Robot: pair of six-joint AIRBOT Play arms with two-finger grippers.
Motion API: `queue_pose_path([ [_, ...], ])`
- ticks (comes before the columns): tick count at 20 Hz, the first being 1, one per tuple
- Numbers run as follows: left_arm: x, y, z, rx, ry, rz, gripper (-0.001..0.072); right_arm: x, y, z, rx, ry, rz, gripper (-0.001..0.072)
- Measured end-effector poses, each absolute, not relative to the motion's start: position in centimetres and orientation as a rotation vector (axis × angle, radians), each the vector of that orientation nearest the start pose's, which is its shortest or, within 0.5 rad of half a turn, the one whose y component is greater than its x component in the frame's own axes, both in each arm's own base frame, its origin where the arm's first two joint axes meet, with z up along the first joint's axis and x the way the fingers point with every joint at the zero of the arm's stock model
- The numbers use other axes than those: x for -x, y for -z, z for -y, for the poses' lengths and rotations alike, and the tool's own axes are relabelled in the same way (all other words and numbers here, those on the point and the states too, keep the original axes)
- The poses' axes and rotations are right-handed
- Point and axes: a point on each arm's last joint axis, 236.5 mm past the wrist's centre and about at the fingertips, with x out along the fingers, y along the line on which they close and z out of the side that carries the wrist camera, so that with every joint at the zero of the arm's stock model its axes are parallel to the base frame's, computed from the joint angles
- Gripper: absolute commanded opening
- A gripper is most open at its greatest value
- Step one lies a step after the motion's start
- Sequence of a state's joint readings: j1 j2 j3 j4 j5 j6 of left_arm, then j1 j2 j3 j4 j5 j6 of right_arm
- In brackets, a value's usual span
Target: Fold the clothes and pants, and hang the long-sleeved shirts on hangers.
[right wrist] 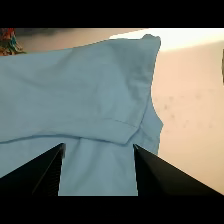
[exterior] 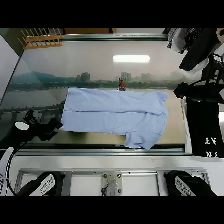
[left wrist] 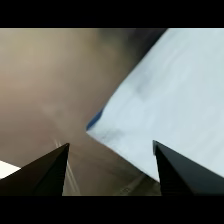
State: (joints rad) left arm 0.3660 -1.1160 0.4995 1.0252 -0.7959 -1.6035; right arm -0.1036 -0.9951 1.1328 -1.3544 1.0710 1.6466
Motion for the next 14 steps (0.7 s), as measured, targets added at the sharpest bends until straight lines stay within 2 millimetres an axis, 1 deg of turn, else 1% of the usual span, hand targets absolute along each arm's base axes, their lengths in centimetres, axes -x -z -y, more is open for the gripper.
queue_pose_path([
  [2, -29.1, 11.5, -0.5, 0.86, -0.244, -1.259, 0.0545, -37.9, -12.0, -0.6, -0.304, 0.002, -0.921, 0.0471],
  [3, -29.6, 11.6, -0.1, 0.858, -0.235, -1.264, 0.0438, -37.8, -11.9, -0.6, -0.306, 0.0, -0.926, 0.0471],
  [4, -30.0, 11.7, 0.3, 0.851, -0.225, -1.272, 0.0349, -37.7, -11.9, -0.7, -0.305, 0.0, -0.931, 0.0471],
  [5, -30.4, 11.9, 0.7, 0.844, -0.216, -1.28, 0.0283, -37.6, -11.8, -0.7, -0.306, -0.001, -0.938, 0.0472],
  [6, -30.8, 11.9, 1.1, 0.839, -0.207, -1.285, 0.0108, -37.4, -11.7, -0.7, -0.306, -0.002, -0.946, 0.0473],
  [7, -31.2, 11.9, 1.4, 0.832, -0.198, -1.288, 0.0007, -37.1, -11.5, -0.7, -0.307, 0.0, -0.959, 0.0473],
  [8, -31.5, 11.8, 1.7, 0.823, -0.187, -1.287, 0.0007, -36.7, -11.0, -0.6, -0.31, 0.003, -0.982, 0.0474],
  [10, -32.0, 11.2, 2.0, 0.812, -0.174, -1.274, 0.0007, -35.1, -9.2, -0.2, -0.324, 0.02, -1.051, 0.0474],
  [12, -32.0, 10.5, 1.9, 0.778, -0.161, -1.254, 0.0007, -32.4, -5.7, 0.5, -0.354, 0.054, -1.157, 0.0474],
  [14, -31.6, 9.9, 1.9, 0.751, -0.154, -1.238, 0.0007, -28.7, -0.8, 0.8, -0.417, 0.099, -1.29, 0.0474],
])
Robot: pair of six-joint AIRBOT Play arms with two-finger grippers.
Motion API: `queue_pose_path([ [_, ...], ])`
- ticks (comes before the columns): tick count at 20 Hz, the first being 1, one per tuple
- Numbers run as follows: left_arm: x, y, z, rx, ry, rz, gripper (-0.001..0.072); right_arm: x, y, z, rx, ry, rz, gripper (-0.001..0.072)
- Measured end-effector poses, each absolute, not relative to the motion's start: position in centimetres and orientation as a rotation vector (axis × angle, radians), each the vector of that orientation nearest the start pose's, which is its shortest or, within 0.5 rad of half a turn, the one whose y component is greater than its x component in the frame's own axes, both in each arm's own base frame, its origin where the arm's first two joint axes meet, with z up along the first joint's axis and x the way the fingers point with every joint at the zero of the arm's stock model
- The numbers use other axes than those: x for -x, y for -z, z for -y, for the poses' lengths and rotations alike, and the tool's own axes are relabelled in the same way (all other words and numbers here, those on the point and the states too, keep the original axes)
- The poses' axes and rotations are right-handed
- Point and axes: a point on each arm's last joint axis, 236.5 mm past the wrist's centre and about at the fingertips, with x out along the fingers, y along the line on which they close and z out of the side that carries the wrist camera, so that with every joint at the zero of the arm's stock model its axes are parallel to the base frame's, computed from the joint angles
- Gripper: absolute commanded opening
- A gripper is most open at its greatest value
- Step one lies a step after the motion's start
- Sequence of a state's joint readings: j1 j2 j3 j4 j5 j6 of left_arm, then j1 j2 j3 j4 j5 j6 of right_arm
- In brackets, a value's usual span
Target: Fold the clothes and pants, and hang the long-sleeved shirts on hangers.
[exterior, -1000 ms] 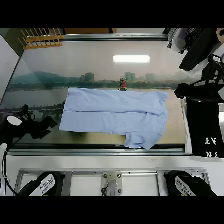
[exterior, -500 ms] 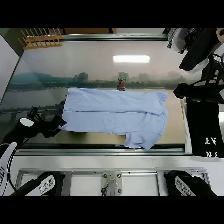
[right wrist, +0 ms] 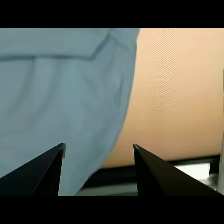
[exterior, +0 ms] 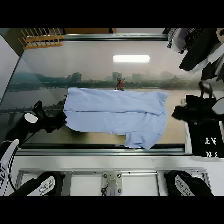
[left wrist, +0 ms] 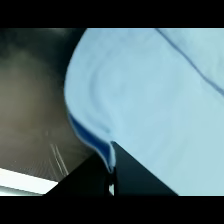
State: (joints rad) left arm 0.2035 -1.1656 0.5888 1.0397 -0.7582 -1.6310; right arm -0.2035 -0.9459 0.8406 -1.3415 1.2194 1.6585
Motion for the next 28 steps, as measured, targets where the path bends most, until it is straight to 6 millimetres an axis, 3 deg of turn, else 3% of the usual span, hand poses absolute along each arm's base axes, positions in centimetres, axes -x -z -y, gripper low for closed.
queue_pose_path([
  [2, -31.0, 9.6, 1.9, 0.731, -0.15, -1.227, 0.0007, -25.7, 3.5, -0.2, -0.509, 0.116, -1.387, 0.0473],
  [5, -30.4, 9.2, 1.8, 0.71, -0.146, -1.209, 0.0007, -23.1, 7.8, -2.9, -0.653, 0.101, -1.436, 0.0472],
  [8, -30.3, 8.8, 1.7, 0.701, -0.144, -1.193, 0.0007, -22.1, 10.1, -5.5, -0.723, 0.073, -1.441, 0.0472],
  [12, -30.3, 8.6, 1.6, 0.693, -0.142, -1.186, 0.0007, -21.4, 11.4, -8.3, -0.729, 0.023, -1.466, 0.047],
  [13, -30.3, 8.6, 1.6, 0.691, -0.142, -1.185, 0.0007, -21.3, 11.6, -8.8, -0.729, 0.011, -1.474, 0.0413],
  [14, -30.3, 8.6, 1.6, 0.691, -0.143, -1.183, 0.0007, -21.1, 11.8, -9.1, -0.72, 0.003, -1.48, 0.0219],
  [15, -30.3, 8.6, 1.6, 0.691, -0.142, -1.182, 0.0008, -20.9, 11.9, -9.3, -0.709, -0.005, -1.486, 0.0073],
  [16, -30.3, 8.6, 1.6, 0.692, -0.143, -1.183, 0.0007, -20.8, 12.1, -9.3, -0.684, -0.018, -1.49, 0.0016],
  [21, -30.0, 6.5, -0.3, 0.682, -0.142, -1.184, 0.0007, -20.7, 9.2, -9.2, -0.56, -0.113, -1.486, 0.0017],
  [24, -27.1, 4.9, -1.8, 0.636, -0.148, -1.233, 0.0007, -19.4, 6.1, -8.3, -0.443, -0.156, -1.5, 0.0016],
  [28, -23.8, 3.0, -1.5, 0.559, -0.121, -1.291, 0.0007, -18.4, 3.0, -7.0, -0.364, -0.147, -1.52, 0.0015],
])
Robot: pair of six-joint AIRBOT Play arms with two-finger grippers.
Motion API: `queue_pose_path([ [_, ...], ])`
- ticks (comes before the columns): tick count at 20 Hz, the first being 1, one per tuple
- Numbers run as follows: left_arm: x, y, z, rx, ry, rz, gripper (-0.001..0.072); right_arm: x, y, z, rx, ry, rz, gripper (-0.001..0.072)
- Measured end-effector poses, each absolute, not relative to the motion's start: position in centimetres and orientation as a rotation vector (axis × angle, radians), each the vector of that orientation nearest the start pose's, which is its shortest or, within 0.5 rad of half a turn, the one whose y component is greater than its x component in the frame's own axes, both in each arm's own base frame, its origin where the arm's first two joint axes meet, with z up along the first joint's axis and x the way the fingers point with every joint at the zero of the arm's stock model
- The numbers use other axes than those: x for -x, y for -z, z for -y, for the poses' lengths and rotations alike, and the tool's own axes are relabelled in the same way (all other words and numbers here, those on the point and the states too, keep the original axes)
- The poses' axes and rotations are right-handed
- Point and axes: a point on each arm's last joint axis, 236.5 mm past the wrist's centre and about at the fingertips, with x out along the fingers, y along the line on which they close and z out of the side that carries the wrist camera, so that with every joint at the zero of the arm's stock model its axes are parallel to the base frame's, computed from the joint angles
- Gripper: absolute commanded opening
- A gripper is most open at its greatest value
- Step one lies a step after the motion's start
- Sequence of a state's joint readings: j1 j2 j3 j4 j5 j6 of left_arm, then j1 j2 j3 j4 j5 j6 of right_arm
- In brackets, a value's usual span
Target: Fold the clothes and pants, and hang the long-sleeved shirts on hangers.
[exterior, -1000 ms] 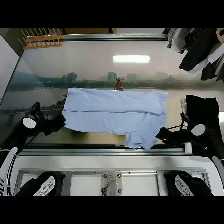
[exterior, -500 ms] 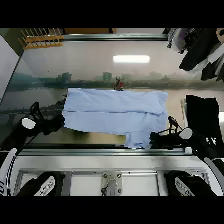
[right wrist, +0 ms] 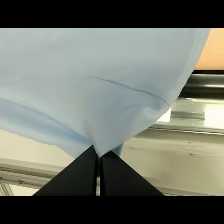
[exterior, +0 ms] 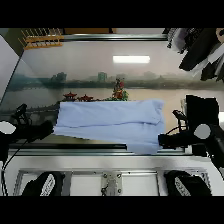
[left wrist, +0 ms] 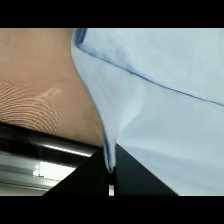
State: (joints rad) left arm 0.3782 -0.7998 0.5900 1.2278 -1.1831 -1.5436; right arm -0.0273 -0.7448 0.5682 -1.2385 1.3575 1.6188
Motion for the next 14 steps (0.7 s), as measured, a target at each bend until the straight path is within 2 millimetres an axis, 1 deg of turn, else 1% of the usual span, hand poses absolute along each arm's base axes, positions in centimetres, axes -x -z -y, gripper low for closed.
queue_pose_path([
  [2, -23.3, 2.6, -0.9, 0.521, -0.096, -1.311, 0.0007, -19.2, 1.7, -6.6, -0.346, -0.135, -1.516, 0.0015],
  [3, -23.4, 2.5, -0.7, 0.503, -0.083, -1.321, 0.0007, -20.0, 1.1, -6.5, -0.342, -0.13, -1.515, 0.0016],
  [5, -24.5, 2.3, -0.5, 0.48, -0.062, -1.337, 0.0007, -22.0, 0.3, -6.1, -0.334, -0.117, -1.51, 0.0016],
  [6, -25.4, 2.2, -0.5, 0.473, -0.053, -1.342, 0.0007, -23.2, 0.0, -6.0, -0.331, -0.114, -1.509, 0.0016],
  [9, -28.8, 2.3, -0.8, 0.461, -0.039, -1.358, 0.0007, -27.5, -0.3, -5.5, -0.323, -0.099, -1.494, 0.0016],
  [11, -31.1, 2.9, -0.9, 0.454, -0.027, -1.382, 0.0007, -30.6, -0.1, -5.4, -0.322, -0.093, -1.481, 0.0016],
  [14, -34.4, 4.3, -0.5, 0.435, 0.0, -1.421, 0.0007, -34.9, 0.8, -5.1, -0.324, -0.08, -1.454, 0.0017],
])
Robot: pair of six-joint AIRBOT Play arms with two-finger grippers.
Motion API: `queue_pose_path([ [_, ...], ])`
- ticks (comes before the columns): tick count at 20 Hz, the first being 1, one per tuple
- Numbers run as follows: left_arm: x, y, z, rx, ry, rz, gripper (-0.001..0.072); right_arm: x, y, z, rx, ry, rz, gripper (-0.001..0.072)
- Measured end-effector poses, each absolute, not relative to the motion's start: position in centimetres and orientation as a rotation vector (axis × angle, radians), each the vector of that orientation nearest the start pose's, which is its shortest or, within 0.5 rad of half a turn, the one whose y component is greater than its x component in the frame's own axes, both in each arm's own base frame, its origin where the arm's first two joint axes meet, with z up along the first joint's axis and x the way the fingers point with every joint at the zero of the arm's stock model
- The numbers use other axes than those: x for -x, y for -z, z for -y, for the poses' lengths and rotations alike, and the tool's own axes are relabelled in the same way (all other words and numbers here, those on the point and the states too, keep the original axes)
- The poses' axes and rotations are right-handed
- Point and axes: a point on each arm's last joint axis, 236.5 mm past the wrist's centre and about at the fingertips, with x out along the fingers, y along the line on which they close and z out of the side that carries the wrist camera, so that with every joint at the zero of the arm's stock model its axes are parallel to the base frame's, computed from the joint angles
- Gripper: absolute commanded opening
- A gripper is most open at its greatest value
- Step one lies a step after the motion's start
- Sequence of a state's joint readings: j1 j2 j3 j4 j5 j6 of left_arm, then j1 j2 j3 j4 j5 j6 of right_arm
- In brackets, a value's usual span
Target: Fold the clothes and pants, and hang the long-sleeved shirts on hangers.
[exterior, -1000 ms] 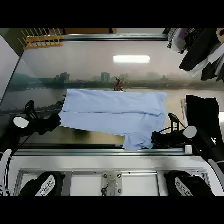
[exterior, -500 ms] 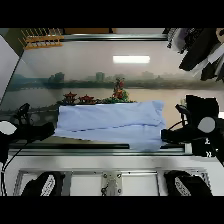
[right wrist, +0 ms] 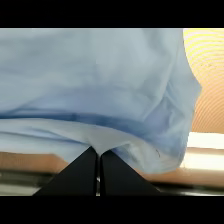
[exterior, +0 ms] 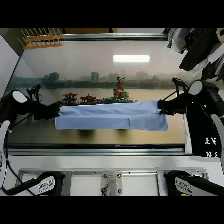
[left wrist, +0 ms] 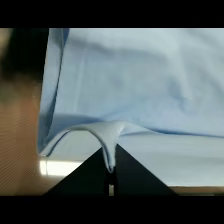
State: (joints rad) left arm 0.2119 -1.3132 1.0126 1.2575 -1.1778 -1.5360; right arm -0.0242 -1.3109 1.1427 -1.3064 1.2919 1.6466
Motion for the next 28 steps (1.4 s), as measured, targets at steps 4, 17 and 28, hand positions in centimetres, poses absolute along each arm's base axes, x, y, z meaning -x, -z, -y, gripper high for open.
queue_pose_path([
  [4, -37.8, 6.3, -0.3, 0.425, 0.016, -1.455, 0.0008, -39.3, 2.4, -4.9, -0.334, -0.065, -1.402, 0.0023],
  [17, -43.5, 0.1, 0.6, 0.425, 0.064, -1.256, 0.0201, -44.5, -1.4, -2.2, -0.433, -0.194, -1.11, 0.0663],
  [28, -37.3, 0.6, 11.7, 0.399, 0.266, -1.26, 0.0008, -36.6, 8.7, 3.7, -0.75, -0.155, -1.307, 0.066],
])
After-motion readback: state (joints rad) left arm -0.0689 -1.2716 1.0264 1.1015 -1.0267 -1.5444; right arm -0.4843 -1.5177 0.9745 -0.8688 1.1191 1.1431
